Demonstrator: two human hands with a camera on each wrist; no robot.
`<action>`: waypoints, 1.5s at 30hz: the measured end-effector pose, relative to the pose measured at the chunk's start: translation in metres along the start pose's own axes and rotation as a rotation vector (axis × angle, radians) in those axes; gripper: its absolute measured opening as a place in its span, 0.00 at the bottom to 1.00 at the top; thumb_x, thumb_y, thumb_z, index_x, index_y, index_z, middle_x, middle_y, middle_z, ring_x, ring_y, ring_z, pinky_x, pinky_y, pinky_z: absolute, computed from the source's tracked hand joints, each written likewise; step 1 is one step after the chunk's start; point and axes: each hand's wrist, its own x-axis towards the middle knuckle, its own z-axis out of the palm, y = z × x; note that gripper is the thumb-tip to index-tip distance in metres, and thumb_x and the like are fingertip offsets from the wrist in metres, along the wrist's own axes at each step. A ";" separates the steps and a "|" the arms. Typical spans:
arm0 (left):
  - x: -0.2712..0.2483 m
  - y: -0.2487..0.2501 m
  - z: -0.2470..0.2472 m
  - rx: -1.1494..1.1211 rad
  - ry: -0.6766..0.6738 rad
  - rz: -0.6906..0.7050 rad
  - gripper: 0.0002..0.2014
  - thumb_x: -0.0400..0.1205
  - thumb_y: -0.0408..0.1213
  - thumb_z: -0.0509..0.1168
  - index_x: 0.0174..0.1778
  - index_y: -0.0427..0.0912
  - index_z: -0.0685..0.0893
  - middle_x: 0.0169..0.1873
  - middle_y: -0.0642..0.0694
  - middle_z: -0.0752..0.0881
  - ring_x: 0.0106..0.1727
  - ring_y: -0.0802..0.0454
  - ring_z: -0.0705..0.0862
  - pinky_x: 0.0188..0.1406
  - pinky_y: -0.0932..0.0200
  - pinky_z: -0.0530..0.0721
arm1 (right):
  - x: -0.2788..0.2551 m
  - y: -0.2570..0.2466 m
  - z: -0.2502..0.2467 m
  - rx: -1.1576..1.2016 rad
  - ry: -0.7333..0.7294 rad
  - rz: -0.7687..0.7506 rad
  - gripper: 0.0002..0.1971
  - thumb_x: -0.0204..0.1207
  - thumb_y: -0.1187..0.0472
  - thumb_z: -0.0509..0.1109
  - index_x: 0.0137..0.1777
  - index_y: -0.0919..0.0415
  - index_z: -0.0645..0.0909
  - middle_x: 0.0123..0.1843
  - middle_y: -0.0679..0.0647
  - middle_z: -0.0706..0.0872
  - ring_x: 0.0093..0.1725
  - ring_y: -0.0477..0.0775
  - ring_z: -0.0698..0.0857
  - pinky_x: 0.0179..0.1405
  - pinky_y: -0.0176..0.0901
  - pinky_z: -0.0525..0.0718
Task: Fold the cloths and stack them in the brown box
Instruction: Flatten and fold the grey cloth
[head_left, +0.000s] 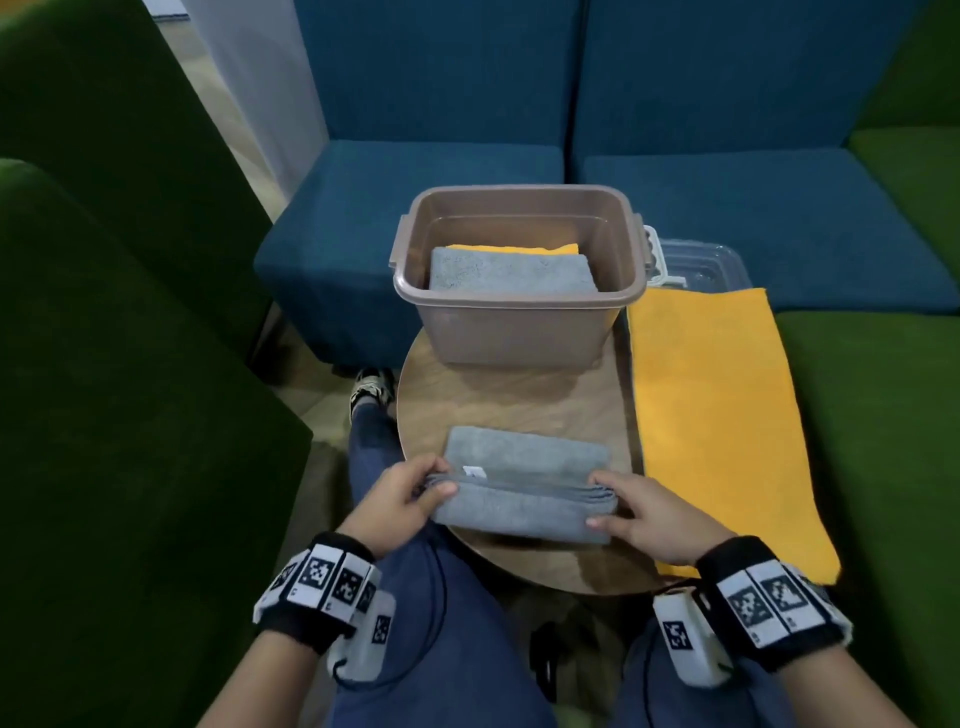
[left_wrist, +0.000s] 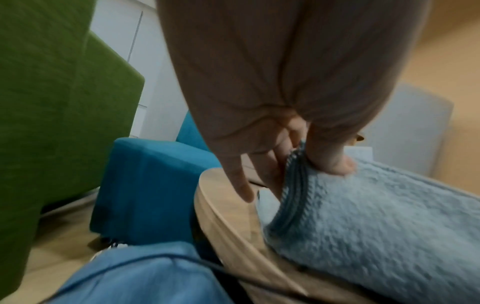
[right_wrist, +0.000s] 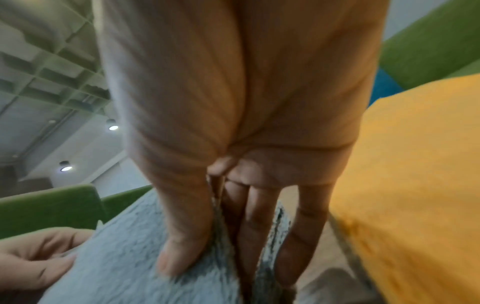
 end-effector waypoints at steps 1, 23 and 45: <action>0.003 -0.001 0.003 -0.023 0.056 -0.003 0.16 0.76 0.57 0.62 0.45 0.48 0.81 0.39 0.52 0.84 0.41 0.58 0.82 0.45 0.54 0.80 | 0.001 0.002 0.002 0.059 0.053 0.022 0.10 0.81 0.57 0.70 0.59 0.45 0.75 0.58 0.41 0.83 0.60 0.41 0.82 0.57 0.32 0.79; 0.075 0.014 0.039 0.318 0.269 -0.316 0.09 0.89 0.39 0.52 0.59 0.40 0.73 0.48 0.37 0.87 0.49 0.36 0.84 0.48 0.48 0.80 | 0.050 -0.033 0.031 -0.269 0.569 0.604 0.13 0.88 0.53 0.53 0.63 0.60 0.70 0.54 0.61 0.86 0.53 0.64 0.86 0.40 0.46 0.70; 0.073 0.006 0.041 0.273 0.308 -0.298 0.09 0.88 0.38 0.53 0.58 0.40 0.75 0.45 0.36 0.86 0.48 0.35 0.83 0.48 0.46 0.81 | 0.048 -0.005 0.059 -0.479 0.393 0.283 0.30 0.83 0.40 0.30 0.85 0.40 0.36 0.86 0.35 0.37 0.86 0.54 0.38 0.81 0.64 0.38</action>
